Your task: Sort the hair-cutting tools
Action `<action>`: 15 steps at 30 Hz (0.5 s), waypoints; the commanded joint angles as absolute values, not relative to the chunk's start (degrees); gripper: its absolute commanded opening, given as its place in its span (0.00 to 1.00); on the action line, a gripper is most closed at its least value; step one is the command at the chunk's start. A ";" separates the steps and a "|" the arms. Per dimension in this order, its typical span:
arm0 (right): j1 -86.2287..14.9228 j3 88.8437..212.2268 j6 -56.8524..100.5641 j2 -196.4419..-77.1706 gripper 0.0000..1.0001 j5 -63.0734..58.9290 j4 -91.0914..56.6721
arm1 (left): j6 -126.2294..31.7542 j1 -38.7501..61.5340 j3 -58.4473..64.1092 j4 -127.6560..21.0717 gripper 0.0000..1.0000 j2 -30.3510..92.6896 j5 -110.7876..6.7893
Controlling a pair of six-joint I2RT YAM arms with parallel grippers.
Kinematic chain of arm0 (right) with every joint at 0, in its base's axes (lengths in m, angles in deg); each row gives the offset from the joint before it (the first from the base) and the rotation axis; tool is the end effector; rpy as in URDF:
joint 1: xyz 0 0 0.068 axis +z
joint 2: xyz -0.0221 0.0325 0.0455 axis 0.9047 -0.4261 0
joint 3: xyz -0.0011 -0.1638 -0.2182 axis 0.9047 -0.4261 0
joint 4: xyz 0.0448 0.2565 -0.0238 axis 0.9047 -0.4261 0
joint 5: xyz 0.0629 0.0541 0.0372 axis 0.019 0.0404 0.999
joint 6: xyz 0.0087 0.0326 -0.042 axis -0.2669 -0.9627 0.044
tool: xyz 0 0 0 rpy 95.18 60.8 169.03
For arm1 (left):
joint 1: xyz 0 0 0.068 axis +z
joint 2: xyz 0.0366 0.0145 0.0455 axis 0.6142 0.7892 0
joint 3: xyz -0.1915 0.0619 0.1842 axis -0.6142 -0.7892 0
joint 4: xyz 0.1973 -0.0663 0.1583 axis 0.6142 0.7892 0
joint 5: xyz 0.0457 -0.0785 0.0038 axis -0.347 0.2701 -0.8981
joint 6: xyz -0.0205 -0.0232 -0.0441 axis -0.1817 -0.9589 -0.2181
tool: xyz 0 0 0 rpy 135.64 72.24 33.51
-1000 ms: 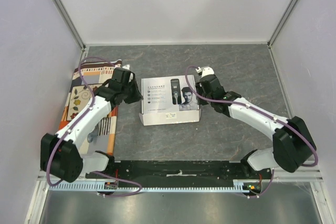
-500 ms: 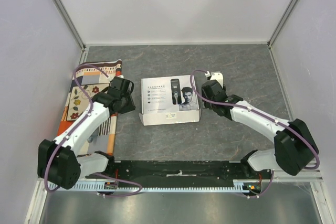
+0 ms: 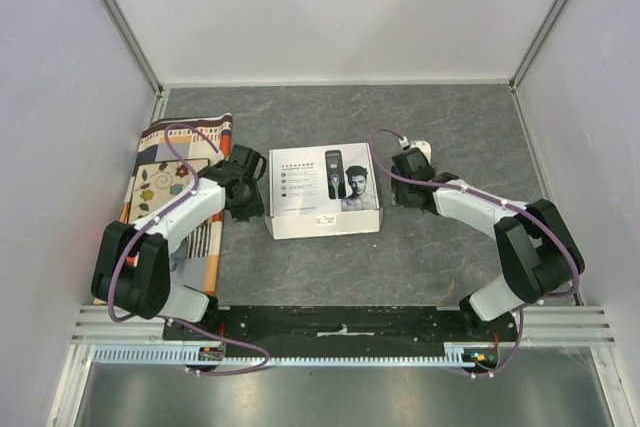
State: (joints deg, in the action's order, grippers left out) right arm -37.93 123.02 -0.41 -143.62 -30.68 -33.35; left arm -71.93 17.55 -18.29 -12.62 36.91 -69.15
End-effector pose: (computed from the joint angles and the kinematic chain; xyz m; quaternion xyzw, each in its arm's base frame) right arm 0.2700 0.1224 0.1773 0.0707 0.9404 -0.0210 0.3319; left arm 0.2469 -0.0855 0.2017 -0.1500 0.9683 -0.0205 0.1986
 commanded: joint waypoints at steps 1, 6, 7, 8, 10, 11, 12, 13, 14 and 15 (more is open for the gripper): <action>-37.89 125.35 0.89 -145.55 0.66 -25.01 -29.36 | -73.28 18.29 -15.81 -15.59 0.43 38.82 -69.49; -37.89 125.88 1.86 -147.39 0.64 -22.63 -27.70 | -73.10 18.38 -16.43 -17.17 0.43 39.87 -68.61; -37.80 125.88 2.04 -147.40 0.64 -22.72 -27.43 | -73.10 18.29 -16.52 -17.44 0.43 39.87 -68.35; -37.88 125.70 2.04 -147.48 0.64 -22.72 -27.16 | -73.10 18.38 -16.52 -17.61 0.43 40.05 -68.17; -37.89 125.61 1.95 -146.87 0.64 -22.98 -26.20 | -73.19 18.38 -16.43 -18.14 0.43 40.05 -67.99; -37.89 125.53 2.13 -146.61 0.64 -22.98 -25.76 | -73.19 18.29 -16.34 -18.23 0.43 40.05 -68.08; -37.89 125.61 2.13 -146.52 0.64 -23.07 -25.49 | -73.27 18.38 -16.25 -18.40 0.43 40.22 -68.17; -37.80 125.70 2.39 -146.52 0.64 -23.16 -25.32 | -73.28 18.47 -16.08 -18.49 0.43 40.14 -68.17; -37.88 125.96 2.48 -146.60 0.64 -23.07 -25.14 | -73.28 18.47 -15.90 -18.41 0.43 40.31 -68.08; -37.89 126.14 2.65 -146.60 0.64 -22.64 -24.88 | -73.28 18.47 -15.81 -18.49 0.43 40.49 -68.00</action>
